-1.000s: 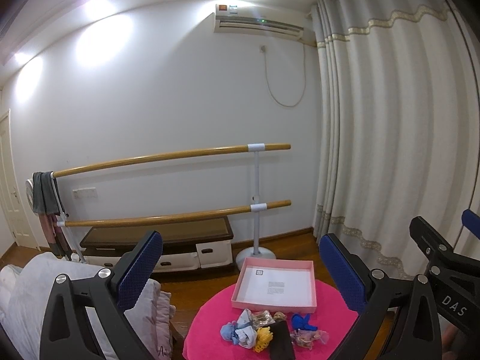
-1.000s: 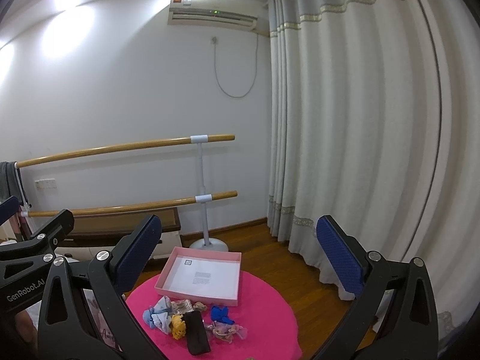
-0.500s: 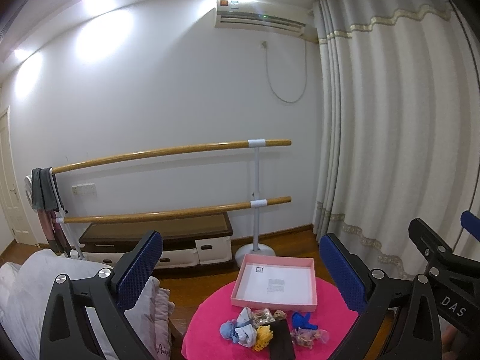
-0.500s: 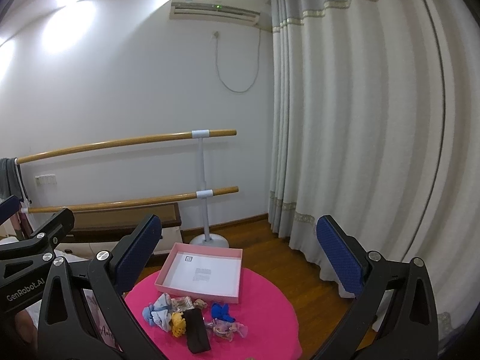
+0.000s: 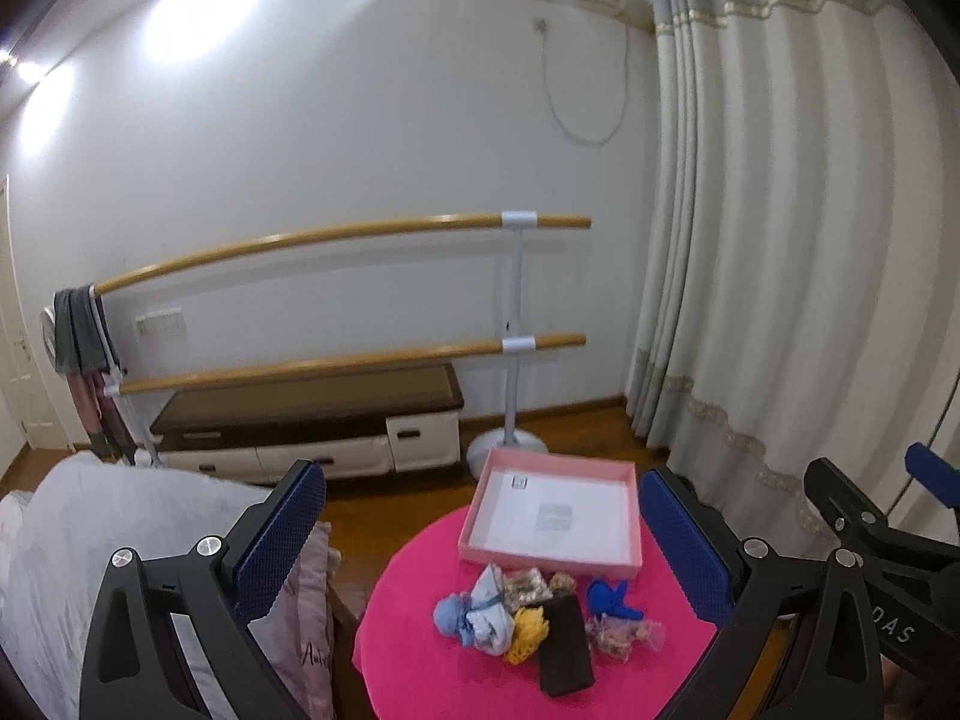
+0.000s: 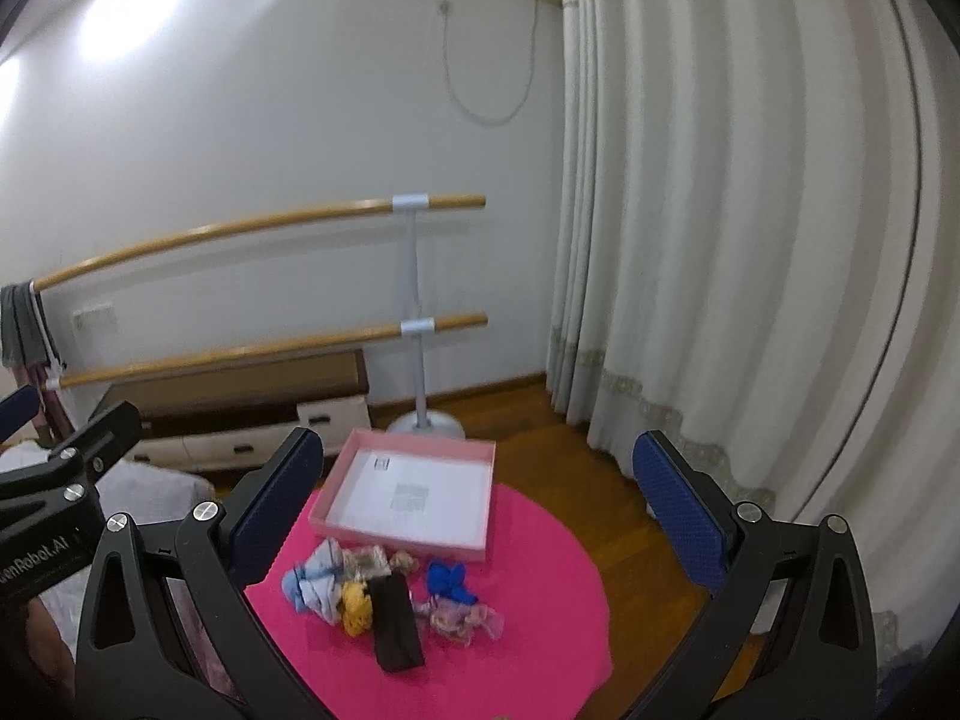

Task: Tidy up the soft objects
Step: 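Move both tools down toward the pile of soft items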

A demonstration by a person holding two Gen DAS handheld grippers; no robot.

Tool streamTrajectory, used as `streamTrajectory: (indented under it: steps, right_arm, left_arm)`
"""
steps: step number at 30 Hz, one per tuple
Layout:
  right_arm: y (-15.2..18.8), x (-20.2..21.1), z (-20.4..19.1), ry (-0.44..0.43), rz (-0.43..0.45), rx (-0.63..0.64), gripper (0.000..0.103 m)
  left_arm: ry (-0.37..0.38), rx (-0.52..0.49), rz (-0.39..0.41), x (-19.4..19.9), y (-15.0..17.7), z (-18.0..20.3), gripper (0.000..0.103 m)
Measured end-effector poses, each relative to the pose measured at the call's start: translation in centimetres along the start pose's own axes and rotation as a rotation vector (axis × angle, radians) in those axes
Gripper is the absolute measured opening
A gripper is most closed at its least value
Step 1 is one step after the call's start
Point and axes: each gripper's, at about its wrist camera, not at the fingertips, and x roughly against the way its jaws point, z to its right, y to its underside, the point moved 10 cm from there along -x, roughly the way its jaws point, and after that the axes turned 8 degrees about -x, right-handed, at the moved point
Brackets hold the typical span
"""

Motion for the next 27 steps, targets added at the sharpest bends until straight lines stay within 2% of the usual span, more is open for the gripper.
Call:
streamTrajectory:
  steps: [7, 12, 19, 23, 27]
  right_arm:
    - [5.1, -5.4, -0.2, 0.000, -0.136, 0.028, 0.103]
    - [10.1, -10.2, -0.3, -0.001, -0.270, 0.062, 0.103]
    - [17.3, -16.6, -0.5, -0.030, -0.450, 0.080, 0.103]
    - [21.2, -19.8, -0.5, -0.046, -0.560, 0.086, 0.096]
    - [24.2, -21.9, -0.6, -0.056, -0.636, 0.091, 0.094]
  left_arm:
    - [0.012, 0.022, -0.128, -4.3, 1.7, -0.9, 0.103]
    - [0.019, 0.023, -0.245, -8.5, 3.7, -1.4, 0.103]
    - [0.031, 0.009, -0.366, -12.7, 6.2, -1.9, 0.103]
    - [0.041, -0.013, -0.425, -15.4, 7.4, -1.5, 0.103]
    - [0.052, -0.024, -0.476, -17.6, 7.9, -1.1, 0.103]
